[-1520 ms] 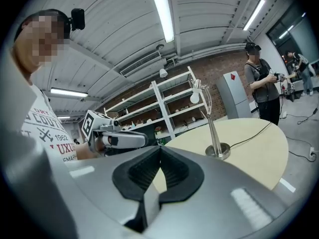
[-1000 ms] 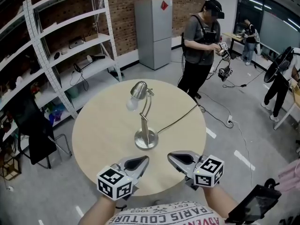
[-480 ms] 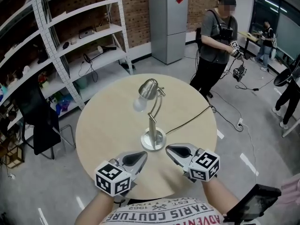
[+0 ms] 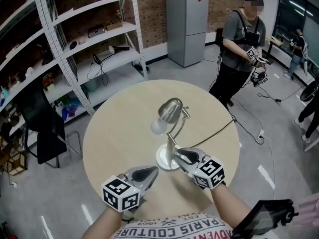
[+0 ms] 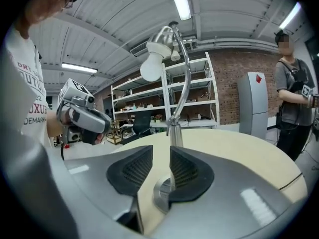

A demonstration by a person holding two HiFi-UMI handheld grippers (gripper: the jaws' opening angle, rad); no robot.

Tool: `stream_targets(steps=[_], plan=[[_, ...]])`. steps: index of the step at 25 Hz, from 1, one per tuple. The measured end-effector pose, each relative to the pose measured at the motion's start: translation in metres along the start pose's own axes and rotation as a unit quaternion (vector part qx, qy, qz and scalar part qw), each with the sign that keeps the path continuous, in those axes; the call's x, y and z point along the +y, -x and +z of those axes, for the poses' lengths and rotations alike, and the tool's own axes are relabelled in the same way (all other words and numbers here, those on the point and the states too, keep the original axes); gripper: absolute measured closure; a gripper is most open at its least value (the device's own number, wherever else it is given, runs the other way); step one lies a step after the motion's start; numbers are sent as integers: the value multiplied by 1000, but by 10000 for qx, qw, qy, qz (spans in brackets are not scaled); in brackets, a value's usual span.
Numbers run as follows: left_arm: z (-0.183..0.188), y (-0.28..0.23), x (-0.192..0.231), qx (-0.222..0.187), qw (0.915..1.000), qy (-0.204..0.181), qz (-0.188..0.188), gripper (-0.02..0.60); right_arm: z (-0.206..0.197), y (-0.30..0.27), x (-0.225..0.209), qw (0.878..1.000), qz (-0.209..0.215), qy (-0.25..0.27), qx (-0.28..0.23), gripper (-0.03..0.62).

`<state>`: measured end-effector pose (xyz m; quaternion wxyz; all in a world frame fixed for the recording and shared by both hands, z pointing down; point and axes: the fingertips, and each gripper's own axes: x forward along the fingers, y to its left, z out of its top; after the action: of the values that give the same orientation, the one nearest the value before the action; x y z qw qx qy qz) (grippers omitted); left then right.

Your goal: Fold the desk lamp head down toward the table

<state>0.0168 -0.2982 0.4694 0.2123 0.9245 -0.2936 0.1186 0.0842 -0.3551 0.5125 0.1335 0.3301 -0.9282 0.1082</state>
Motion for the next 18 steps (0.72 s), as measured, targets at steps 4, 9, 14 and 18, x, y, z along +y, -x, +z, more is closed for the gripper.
stream_targets(steps=[4,9,14,18], plan=[[-7,-6,15,-9,9999,102,81,580,-11,-22,-19,9988,-331,314,176,454],[5,0,22,-99,9999,51,112,578,-13,-44,-26,9969,-566,465,290,410],[13,3,18,-34,9999,-163,-9,477,-20,-58,-26,9970,-546,417,358,422],[27,9,24,-160,9997,-210,-11,425,-24,-63,-30,9967,-613,394,355,458]])
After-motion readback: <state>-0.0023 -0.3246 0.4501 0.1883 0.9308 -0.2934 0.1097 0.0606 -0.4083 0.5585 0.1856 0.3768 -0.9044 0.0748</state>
